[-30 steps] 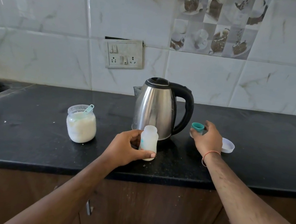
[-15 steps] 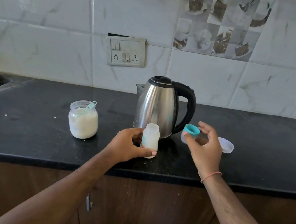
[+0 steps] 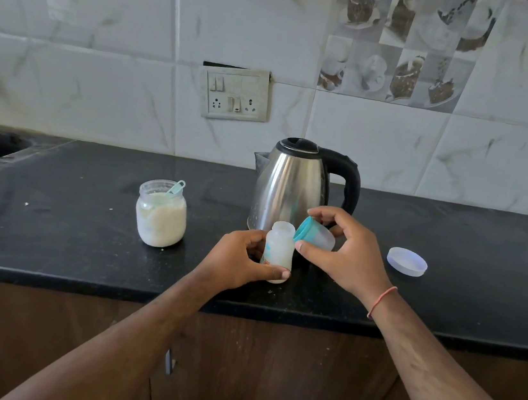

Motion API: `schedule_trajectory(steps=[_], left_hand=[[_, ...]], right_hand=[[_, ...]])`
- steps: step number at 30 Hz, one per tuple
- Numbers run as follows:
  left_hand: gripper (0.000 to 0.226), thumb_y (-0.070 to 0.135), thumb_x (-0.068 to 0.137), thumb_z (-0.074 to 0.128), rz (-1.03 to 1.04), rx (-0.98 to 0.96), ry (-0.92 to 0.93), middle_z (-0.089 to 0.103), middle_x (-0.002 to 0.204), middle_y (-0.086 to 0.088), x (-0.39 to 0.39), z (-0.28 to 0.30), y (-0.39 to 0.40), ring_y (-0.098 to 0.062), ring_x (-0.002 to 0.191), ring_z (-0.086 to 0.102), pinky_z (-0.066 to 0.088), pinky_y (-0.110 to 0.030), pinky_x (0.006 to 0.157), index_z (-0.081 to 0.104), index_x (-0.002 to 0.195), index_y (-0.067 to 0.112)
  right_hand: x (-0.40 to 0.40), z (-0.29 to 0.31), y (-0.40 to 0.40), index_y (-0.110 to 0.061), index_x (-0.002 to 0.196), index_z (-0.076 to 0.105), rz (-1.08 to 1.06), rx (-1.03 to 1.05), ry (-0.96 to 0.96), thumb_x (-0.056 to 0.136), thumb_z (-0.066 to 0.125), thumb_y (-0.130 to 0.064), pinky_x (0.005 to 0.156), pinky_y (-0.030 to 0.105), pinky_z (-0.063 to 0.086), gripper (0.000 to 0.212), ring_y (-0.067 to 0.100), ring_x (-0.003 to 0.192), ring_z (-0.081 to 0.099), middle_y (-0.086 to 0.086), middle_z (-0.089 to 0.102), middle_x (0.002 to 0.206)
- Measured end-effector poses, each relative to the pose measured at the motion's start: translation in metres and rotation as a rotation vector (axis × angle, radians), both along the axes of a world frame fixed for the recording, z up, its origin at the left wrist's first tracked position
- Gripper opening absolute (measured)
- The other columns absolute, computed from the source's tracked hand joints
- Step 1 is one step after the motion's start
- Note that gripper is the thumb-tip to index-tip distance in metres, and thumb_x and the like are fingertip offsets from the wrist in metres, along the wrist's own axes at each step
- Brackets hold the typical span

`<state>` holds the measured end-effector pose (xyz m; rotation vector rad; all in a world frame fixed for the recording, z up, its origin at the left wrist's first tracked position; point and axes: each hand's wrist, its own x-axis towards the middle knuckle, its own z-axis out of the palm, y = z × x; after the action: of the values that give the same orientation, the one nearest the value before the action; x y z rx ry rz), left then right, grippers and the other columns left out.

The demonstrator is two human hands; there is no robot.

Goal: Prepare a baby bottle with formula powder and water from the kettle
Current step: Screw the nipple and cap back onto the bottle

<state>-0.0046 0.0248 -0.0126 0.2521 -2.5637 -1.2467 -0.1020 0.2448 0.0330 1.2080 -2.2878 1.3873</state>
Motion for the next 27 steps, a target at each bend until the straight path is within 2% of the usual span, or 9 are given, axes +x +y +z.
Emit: schedule_trajectory(steps=[5,8,11,13,21,27], left_hand=[[0.085,0.055,0.071,0.095,-0.015,0.010,0.009,0.075,0.124,0.015,0.000,-0.001,0.000,-0.003,0.112,0.070,0.061,-0.032,0.101,0.065,0.147,0.031],[0.080,0.054,0.072,0.095,-0.025,0.017,0.003,0.075,0.119,0.018,0.001,0.001,0.001,-0.002,0.109,0.070,0.060,-0.030,0.100,0.065,0.144,0.033],[0.077,0.054,0.072,0.095,-0.023,0.021,0.004,0.076,0.120,0.018,0.001,0.001,0.000,-0.002,0.109,0.071,0.062,-0.033,0.101,0.068,0.141,0.034],[0.076,0.054,0.073,0.096,-0.021,0.025,0.003,0.076,0.122,0.017,0.001,0.000,0.000,-0.003,0.111,0.072,0.062,-0.035,0.102,0.068,0.140,0.034],[0.073,0.052,0.071,0.097,-0.028,0.050,0.020,0.078,0.119,0.018,0.001,0.000,0.001,-0.002,0.110,0.074,0.062,-0.036,0.103,0.070,0.136,0.035],[0.069,0.048,0.076,0.095,-0.033,0.042,0.009,0.077,0.125,0.015,0.000,0.001,0.001,-0.004,0.113,0.073,0.061,-0.038,0.106,0.069,0.138,0.033]], right_hand=[[-0.006,0.009,-0.007,-0.048,0.121,0.064,0.058,-0.013,-0.069,0.082,0.094,-0.031,0.084,0.004,0.050,0.052,-0.012,0.114,0.061,-0.029,0.068,0.123],[-0.008,0.013,-0.013,-0.033,0.127,0.071,0.137,-0.059,-0.196,0.081,0.095,-0.025,0.084,0.017,0.059,0.052,0.000,0.108,0.069,-0.017,0.073,0.122],[-0.009,0.012,-0.022,-0.034,0.128,0.073,0.169,-0.079,-0.272,0.080,0.096,-0.023,0.088,0.034,0.066,0.054,0.015,0.110,0.073,-0.012,0.075,0.119],[-0.008,0.009,-0.028,-0.035,0.128,0.072,0.182,-0.097,-0.295,0.079,0.096,-0.021,0.089,0.038,0.066,0.056,0.018,0.109,0.074,-0.011,0.076,0.116],[-0.004,-0.004,-0.036,-0.031,0.132,0.068,0.175,-0.101,-0.289,0.081,0.095,-0.023,0.092,0.030,0.064,0.058,0.007,0.112,0.072,-0.012,0.076,0.120],[-0.004,-0.011,-0.033,-0.036,0.137,0.065,0.189,-0.071,-0.253,0.089,0.088,-0.032,0.098,0.022,0.059,0.053,-0.002,0.122,0.067,-0.018,0.073,0.129]])
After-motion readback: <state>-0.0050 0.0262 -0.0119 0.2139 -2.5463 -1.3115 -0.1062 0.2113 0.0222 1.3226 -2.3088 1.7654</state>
